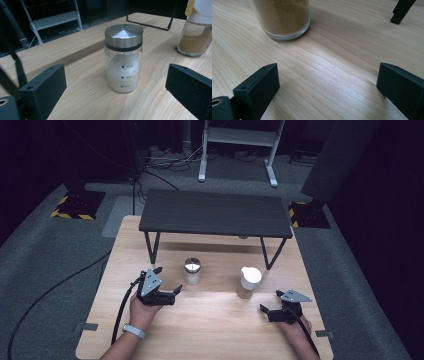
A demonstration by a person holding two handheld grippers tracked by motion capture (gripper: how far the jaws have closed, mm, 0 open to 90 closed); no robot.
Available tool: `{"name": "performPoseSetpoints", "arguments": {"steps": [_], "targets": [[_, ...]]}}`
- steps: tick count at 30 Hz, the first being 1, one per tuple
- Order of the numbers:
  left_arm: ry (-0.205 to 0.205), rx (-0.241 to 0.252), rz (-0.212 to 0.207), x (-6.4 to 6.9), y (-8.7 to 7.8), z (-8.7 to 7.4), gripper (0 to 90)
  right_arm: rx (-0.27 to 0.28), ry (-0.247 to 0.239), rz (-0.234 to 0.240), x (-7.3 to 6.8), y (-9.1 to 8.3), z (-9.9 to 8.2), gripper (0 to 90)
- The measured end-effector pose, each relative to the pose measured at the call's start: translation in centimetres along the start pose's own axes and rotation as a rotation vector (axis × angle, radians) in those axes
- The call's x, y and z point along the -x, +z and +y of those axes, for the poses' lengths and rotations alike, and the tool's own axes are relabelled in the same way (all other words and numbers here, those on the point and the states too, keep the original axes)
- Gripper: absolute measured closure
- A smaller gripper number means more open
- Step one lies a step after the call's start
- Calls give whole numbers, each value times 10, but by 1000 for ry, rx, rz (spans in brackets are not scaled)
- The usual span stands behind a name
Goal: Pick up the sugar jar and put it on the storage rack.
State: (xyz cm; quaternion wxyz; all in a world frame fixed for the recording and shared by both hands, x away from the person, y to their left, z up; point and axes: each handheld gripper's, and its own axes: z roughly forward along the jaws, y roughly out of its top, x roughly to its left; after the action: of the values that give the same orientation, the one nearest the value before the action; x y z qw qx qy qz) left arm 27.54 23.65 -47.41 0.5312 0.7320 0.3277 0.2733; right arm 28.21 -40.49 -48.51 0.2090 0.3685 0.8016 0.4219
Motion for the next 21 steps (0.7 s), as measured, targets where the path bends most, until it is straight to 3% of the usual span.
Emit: {"name": "performPoseSetpoints", "arguments": {"steps": [6,9,11,13,21], "targets": [[-11,-2,3,2,24,-2,31,0,-1,1,0,0,0,41],[-44,-3,-11,-1,36,-3,42,0,-1,1,0,0,0,41],[-41,-8,-13,-1,44,-1,47,0,-1,1,0,0,0,41],[-35,21,-9,1,50,-4,59,0,-1,1,0,0,0,41],[-33,2,-23,5,73,0,105,0,-1,1,0,0,0,41]]}}
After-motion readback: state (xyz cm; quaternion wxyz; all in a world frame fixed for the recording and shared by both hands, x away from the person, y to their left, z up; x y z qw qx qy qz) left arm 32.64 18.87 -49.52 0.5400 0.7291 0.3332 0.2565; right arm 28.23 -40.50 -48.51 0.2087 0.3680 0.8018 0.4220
